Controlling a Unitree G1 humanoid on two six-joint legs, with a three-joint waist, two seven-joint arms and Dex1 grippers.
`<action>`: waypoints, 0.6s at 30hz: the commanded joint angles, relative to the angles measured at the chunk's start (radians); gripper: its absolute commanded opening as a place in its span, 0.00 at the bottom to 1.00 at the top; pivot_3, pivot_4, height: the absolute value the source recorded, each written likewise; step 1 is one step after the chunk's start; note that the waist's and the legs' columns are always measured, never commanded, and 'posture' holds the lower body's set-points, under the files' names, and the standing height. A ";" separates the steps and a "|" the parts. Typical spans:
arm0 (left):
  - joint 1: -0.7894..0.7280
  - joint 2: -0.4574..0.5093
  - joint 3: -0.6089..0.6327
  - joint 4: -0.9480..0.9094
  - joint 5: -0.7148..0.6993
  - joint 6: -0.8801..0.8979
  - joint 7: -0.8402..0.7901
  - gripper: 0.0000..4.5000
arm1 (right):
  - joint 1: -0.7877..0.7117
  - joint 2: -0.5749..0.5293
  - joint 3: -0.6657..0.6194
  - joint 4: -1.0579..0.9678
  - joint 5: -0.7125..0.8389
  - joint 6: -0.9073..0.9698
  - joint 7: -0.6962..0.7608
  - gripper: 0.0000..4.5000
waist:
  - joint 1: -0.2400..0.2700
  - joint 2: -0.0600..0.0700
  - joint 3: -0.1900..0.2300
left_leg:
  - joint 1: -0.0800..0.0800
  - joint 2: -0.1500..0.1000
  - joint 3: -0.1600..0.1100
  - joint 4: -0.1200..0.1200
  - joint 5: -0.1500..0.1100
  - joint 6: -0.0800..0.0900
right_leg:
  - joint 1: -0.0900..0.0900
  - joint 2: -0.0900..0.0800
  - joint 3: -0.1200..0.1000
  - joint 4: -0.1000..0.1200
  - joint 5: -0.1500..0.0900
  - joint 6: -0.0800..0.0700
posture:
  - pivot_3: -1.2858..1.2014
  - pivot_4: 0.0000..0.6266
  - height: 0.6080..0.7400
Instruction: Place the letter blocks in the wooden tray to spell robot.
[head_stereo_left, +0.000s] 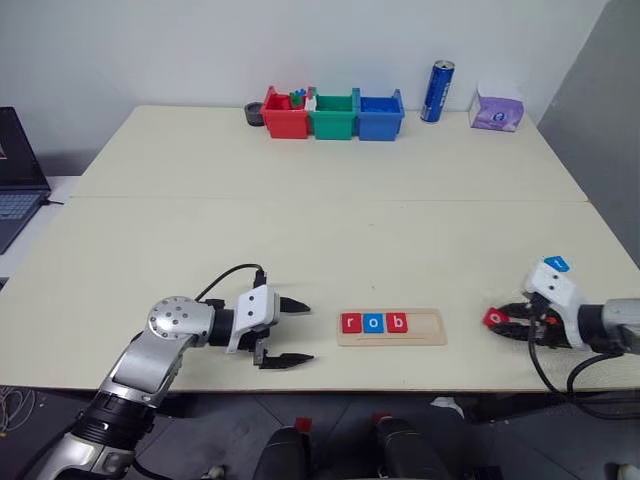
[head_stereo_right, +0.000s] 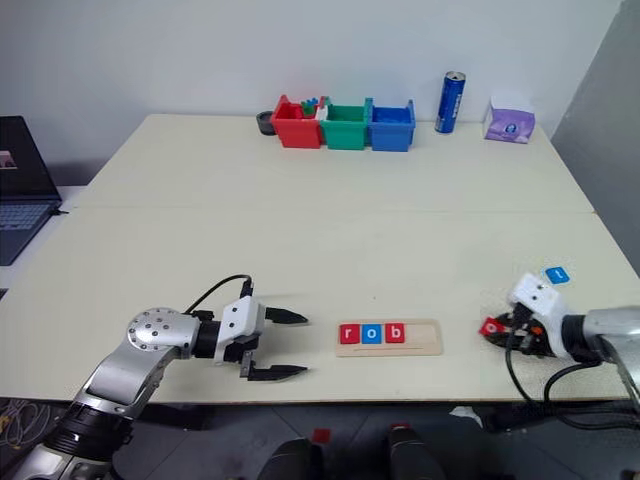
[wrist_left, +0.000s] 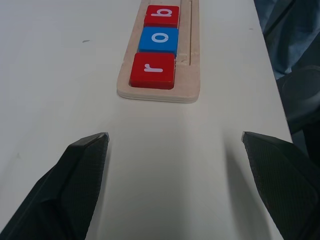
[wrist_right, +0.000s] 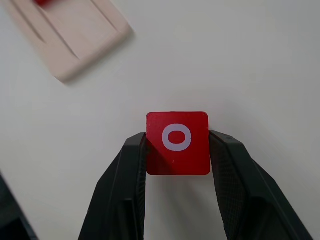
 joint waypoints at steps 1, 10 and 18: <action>-0.003 0.013 0.015 -0.029 -0.003 -0.014 -0.001 1.00 | -0.075 0.008 0.077 -0.124 0.002 0.017 -0.001 0.32 | 0.002 0.000 0.000 | 0.000 0.000 0.000 0.000 0.000 0.000 | 0.000 0.000 0.000 0.000 0.000 0.000 | 0.52 0.24 1.00; 0.000 0.007 0.007 -0.011 0.010 -0.039 0.004 1.00 | -0.247 0.054 0.335 -0.081 -0.096 -0.013 0.034 0.32 | 0.005 0.000 0.000 | -0.001 -0.001 0.000 0.000 0.000 0.000 | 0.000 -0.001 -0.001 -0.001 0.000 0.000 | 0.52 0.24 1.00; 0.015 -0.003 0.003 -0.017 0.017 -0.048 0.017 1.00 | -0.324 0.092 0.409 -0.013 -0.135 -0.026 0.076 0.32 | 0.005 0.000 0.000 | -0.001 0.000 0.000 0.000 0.000 0.000 | -0.001 -0.001 -0.001 -0.001 0.001 -0.001 | 0.52 0.24 1.00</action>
